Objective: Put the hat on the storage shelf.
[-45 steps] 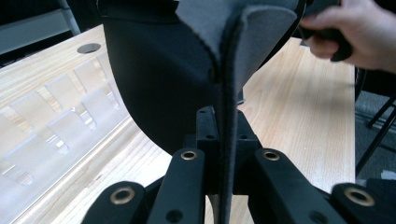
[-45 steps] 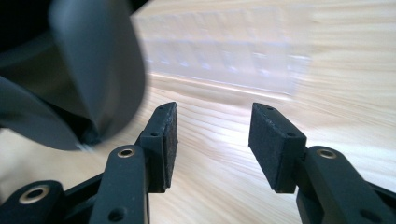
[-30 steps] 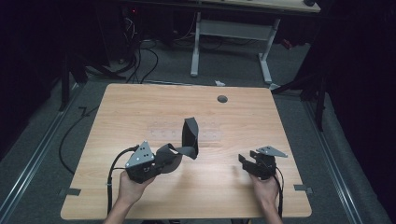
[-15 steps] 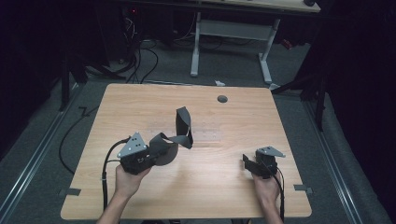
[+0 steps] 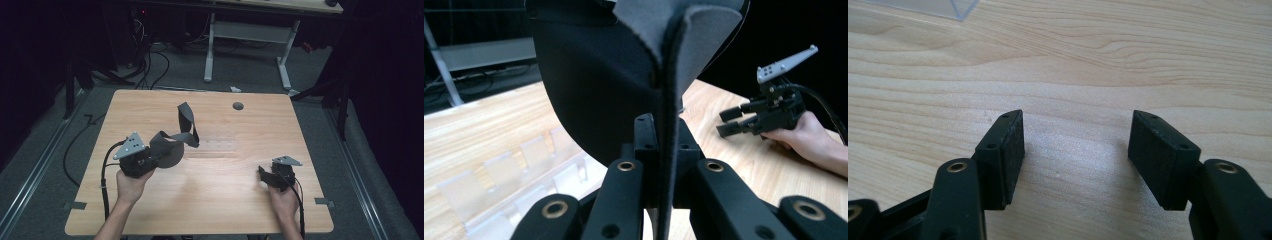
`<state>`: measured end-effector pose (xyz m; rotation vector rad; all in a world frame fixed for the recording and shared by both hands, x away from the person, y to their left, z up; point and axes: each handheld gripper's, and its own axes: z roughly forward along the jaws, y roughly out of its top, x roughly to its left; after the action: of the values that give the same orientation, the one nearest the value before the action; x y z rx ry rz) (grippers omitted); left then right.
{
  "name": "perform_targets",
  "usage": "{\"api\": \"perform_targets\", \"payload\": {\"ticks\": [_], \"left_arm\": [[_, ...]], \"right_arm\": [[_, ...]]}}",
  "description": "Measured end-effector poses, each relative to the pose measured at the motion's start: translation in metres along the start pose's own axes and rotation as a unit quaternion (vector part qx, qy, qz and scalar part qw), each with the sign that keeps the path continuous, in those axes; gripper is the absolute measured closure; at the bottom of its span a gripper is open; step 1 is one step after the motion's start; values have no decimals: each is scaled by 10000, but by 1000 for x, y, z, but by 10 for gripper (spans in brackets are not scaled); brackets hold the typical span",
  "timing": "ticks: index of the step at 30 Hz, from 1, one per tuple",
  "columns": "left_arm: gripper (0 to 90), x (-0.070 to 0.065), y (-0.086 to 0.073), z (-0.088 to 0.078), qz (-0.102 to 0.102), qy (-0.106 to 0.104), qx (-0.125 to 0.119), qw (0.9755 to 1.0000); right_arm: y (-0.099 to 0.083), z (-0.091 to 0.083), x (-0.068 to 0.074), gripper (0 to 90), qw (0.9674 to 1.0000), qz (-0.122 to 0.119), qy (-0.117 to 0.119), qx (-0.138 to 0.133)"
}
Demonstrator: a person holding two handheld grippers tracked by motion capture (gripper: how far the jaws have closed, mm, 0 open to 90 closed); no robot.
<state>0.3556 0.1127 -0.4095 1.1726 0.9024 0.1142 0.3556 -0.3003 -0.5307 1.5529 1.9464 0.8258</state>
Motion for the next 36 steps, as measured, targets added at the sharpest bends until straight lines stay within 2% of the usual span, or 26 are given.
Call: {"api": "perform_targets", "payload": {"ticks": [2,8,17,23,36], "left_arm": [[861,4,4,0,-114,16,-48,9999],[862,15,10,7,-119,250,-105,9996],[859,31,22,6,-81,468,-539,9974],[859,39,24,12,57,608,-562,9965],[859,52,22,20,161,851,-648,9941]], "right_arm": [[0,0,0,396,10000,2,-2,1],[0,0,0,396,10000,12,1,4],[0,0,0,396,10000,14,3,5],[0,0,0,396,10000,17,0,4],[0,0,0,396,10000,20,3,3]]}}
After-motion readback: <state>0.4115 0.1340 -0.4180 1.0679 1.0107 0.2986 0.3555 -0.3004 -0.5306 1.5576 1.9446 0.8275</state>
